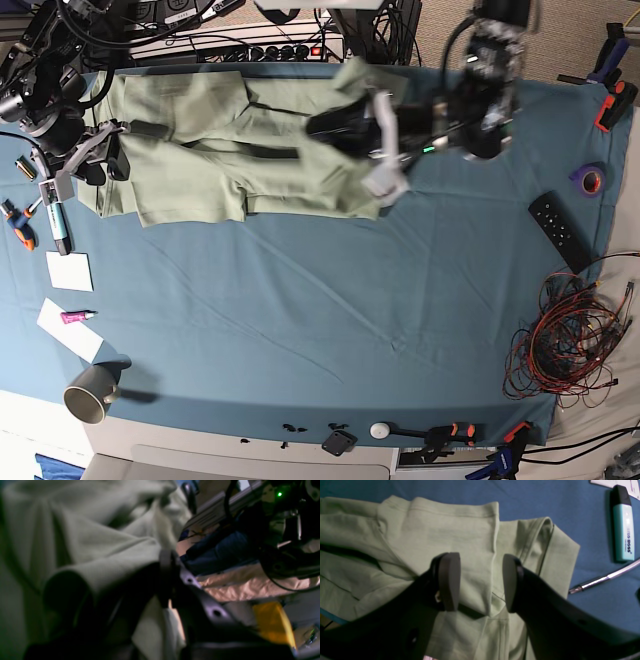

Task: Fold the T-shirt properly
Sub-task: 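Grasp the strip's end with the left gripper and fold it toward the right gripper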

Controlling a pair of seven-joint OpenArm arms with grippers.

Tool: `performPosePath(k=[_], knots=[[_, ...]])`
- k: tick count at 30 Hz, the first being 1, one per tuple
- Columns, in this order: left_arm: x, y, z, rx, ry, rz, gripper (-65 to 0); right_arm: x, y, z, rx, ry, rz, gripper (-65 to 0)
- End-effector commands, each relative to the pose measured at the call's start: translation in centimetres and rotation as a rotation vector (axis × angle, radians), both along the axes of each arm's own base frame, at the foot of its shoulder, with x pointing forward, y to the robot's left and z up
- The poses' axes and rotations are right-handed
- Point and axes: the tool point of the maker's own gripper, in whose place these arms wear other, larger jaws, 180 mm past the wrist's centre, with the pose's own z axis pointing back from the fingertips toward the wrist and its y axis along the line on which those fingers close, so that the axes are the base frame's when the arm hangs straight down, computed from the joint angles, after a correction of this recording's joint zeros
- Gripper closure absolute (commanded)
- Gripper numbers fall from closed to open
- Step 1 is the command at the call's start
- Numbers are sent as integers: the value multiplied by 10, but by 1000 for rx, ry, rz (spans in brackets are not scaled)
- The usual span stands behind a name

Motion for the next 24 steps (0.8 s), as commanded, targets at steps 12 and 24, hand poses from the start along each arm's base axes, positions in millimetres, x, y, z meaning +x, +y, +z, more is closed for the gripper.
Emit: performPosePath(k=[12, 24], knots=[[9, -69, 27, -9, -191, -55, 0, 8, -2, 13, -8, -56, 5, -276], [24, -65, 19, 49, -227, 20, 0, 8, -2, 14, -7, -59, 5, -276]])
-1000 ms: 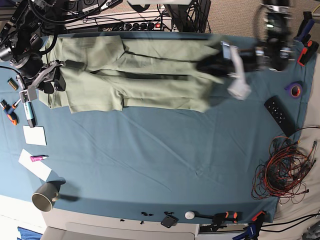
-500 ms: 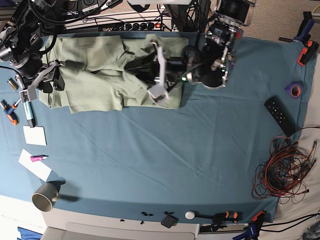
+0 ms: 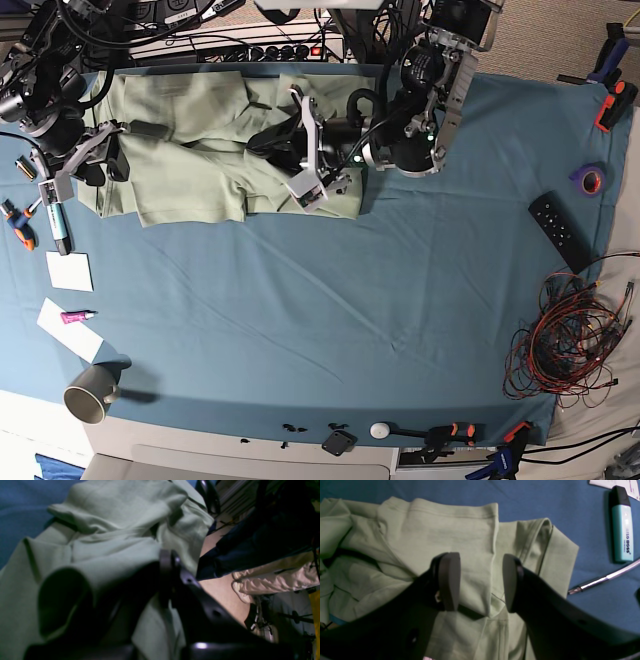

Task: Fold the T-shirt properly
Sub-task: 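Grasp the strip's end with the left gripper and fold it toward the right gripper, then lay the folded end onto the shirt's middle with the left gripper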

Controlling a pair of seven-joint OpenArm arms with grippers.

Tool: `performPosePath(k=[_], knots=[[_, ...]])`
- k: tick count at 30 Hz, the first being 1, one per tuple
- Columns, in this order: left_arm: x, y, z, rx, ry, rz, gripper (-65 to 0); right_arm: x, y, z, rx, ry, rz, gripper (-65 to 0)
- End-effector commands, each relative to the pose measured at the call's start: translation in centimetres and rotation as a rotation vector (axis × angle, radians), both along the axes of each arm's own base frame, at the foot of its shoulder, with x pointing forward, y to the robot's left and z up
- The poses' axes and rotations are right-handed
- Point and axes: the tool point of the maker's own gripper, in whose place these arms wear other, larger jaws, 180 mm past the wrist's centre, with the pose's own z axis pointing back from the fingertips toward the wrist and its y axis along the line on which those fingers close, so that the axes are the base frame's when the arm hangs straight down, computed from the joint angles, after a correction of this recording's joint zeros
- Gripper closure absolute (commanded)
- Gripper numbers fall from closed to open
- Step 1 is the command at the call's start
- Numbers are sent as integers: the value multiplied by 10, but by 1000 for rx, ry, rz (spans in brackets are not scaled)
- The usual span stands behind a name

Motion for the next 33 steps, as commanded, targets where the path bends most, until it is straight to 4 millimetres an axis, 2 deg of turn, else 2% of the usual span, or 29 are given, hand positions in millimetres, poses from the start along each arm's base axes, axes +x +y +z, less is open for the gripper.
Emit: performPosePath(k=[1, 10, 11, 13, 14, 16, 22, 24, 27, 29, 33], knots=[[8, -5, 21, -73, -36, 16, 0, 7, -2, 13, -7, -53, 6, -276], [9, -16, 27, -90, -33, 25, 0, 8, -2, 14, -6, -57, 6, -276], [8, -19, 28, -90, -44, 14, -57, 8, -2, 14, -7, -57, 5, -276], [2, -24, 28, -85, -56, -10, -246, 8, -2, 14, -7, -57, 5, -276], [0, -26, 27, -77, -48, -14, -312, 8, -2, 14, -7, -57, 5, -276], [-1, -31, 20, -40, -20, 3, -344, 8, -2, 14, -8, -59, 5, -276], [-18, -44, 18, -13, -50, -74, -329, 8, -2, 14, -7, -63, 4, -276], [-18, -42, 19, -7, -71, -90, -245, 8, -2, 14, -7, -63, 4, -276], [-17, -38, 24, 19, -104, -106, -10, 8, -2, 14, -7, -63, 4, -276], [-15, -34, 31, 19, -140, -108, 0, 8, -2, 14, -7, -63, 4, -276], [1, -19, 41, 15, -164, -37, 0, 8, -2, 14, -7, -62, 4, -276]])
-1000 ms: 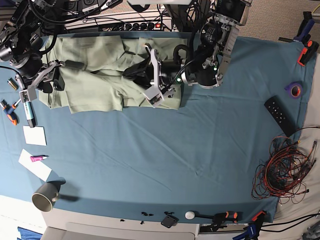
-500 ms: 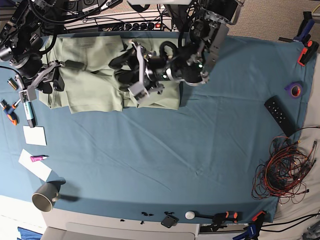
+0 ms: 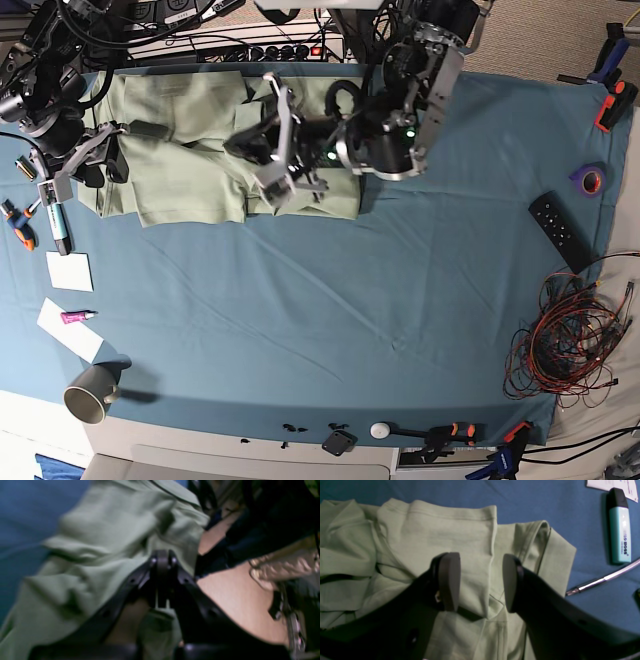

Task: Fold the T-shirt properly
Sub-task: 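Lay the folded end onto the shirt's middle with the left gripper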

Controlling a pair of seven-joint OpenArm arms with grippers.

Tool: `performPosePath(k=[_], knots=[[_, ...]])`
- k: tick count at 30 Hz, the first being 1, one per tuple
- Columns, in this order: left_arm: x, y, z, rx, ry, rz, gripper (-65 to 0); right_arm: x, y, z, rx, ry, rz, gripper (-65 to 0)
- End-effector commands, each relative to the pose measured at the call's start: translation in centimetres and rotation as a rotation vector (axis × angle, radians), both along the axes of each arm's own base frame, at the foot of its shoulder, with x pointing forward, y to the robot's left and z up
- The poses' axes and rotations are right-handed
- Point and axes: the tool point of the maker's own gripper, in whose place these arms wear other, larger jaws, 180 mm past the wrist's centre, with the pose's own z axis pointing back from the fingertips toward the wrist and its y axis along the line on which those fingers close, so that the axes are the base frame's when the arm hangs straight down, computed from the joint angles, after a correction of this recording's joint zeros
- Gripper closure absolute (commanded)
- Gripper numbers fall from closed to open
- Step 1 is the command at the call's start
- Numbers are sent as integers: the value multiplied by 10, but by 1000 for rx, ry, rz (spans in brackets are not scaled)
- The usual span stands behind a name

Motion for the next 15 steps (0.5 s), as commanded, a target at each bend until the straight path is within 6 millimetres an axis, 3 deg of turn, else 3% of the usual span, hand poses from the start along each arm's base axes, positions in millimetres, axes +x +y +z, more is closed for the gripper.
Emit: performPosePath(k=[1, 5, 9, 12, 15], knots=[[10, 2, 15, -46, -17, 36, 0, 7, -1, 13, -6, -50, 7, -276], [34, 43, -6, 22, 34, 182, 0, 7, -1, 13, -5, -51, 7, -276], [45, 85, -26, 91, 60, 285, 0, 7, -1, 14, -4, -57, 7, -276], [43, 102, -41, 128, 102, 335, 0, 8, -1, 14, -3, -61, 7, -276], [33, 105, -52, 146, 145, 357, 0, 8, -1, 14, -3, -61, 7, -276]])
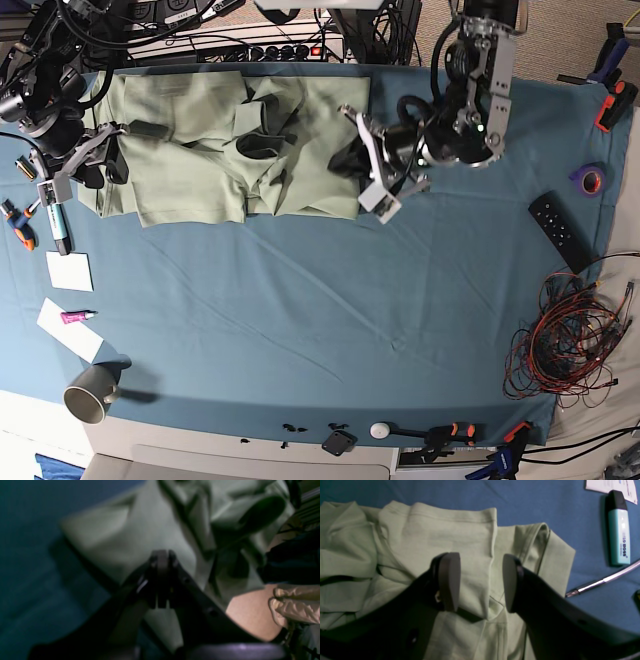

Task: Fold the T-shirt properly
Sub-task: 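Lay the folded end onto the shirt's middle with the left gripper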

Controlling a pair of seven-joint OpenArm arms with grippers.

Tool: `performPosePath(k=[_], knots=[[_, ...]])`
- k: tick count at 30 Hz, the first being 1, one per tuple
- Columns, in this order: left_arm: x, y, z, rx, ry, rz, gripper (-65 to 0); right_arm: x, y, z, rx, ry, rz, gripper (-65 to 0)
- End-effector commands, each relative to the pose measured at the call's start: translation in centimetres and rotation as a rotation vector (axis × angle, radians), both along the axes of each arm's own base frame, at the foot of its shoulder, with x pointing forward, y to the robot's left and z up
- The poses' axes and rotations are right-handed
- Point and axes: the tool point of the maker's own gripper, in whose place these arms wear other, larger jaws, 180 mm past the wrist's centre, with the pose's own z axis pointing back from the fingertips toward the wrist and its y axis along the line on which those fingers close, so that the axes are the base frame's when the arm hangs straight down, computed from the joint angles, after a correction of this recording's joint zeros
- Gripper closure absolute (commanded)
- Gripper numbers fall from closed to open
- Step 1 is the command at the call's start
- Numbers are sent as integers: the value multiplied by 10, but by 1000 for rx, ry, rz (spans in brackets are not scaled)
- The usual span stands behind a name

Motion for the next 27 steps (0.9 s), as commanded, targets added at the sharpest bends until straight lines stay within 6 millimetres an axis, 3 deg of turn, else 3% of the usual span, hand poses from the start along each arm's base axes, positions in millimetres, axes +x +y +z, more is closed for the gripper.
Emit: performPosePath(k=[1, 10, 19, 27], knots=[[4, -5, 13, -50, -36, 6, 0, 7, -1, 13, -5, -53, 7, -276], [-6, -29, 12, -54, -69, -42, 0, 7, -1, 13, -5, -54, 7, -276], [4, -48, 4, 57, -151, -57, 0, 7, -1, 14, -4, -55, 7, -276], [6, -78, 24, -12, -180, -69, 0, 7, -1, 14, -4, -55, 7, -276]])
